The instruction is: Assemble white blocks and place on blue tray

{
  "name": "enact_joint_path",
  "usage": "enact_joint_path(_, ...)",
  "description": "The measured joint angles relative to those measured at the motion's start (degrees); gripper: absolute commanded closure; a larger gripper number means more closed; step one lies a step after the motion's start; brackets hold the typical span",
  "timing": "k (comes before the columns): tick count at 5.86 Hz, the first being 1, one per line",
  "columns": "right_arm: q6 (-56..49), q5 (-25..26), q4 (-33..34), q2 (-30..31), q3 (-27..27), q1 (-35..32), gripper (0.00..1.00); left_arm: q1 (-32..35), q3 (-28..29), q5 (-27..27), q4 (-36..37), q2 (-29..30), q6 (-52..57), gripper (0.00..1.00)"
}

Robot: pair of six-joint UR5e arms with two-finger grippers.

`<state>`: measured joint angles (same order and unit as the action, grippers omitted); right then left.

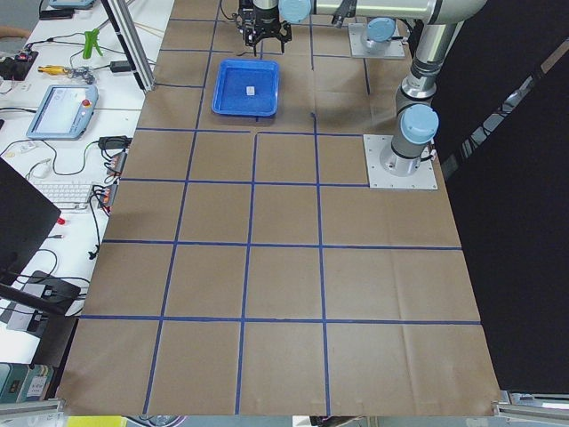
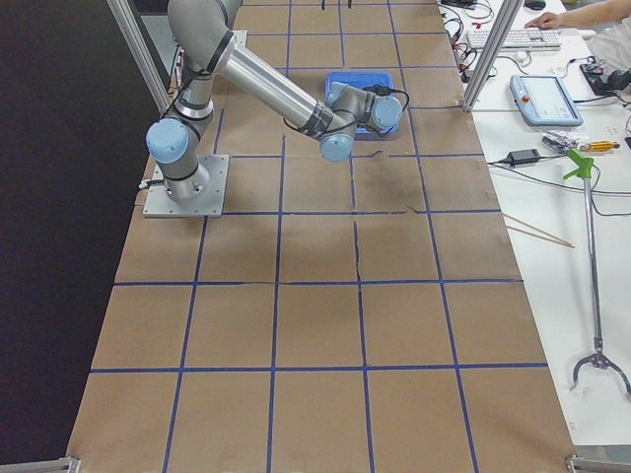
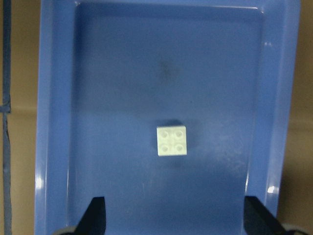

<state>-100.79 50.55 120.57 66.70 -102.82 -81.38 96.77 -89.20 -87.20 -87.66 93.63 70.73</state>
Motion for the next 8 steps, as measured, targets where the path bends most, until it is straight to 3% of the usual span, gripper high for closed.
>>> enact_joint_path(1,9.5,-0.1,8.9,-0.3,-2.1,-4.4,0.74,-0.5,-0.2,-0.5,1.2,-0.8,-3.7,0.01)
enact_joint_path(3,23.9,0.0,22.6,-3.2,-4.0,-10.6,0.74,-0.7,-0.9,-1.4,4.6,-1.1,-22.2,0.01)
enact_joint_path(5,27.3,0.6,28.3,-7.2,-4.1,-12.1,0.73,-0.9,-1.5,-5.6,4.0,-1.3,-39.8,0.01)
enact_joint_path(8,27.5,0.9,29.5,-9.3,-5.0,-12.1,0.73,-3.1,0.2,-6.2,0.4,-3.2,-62.9,0.01)
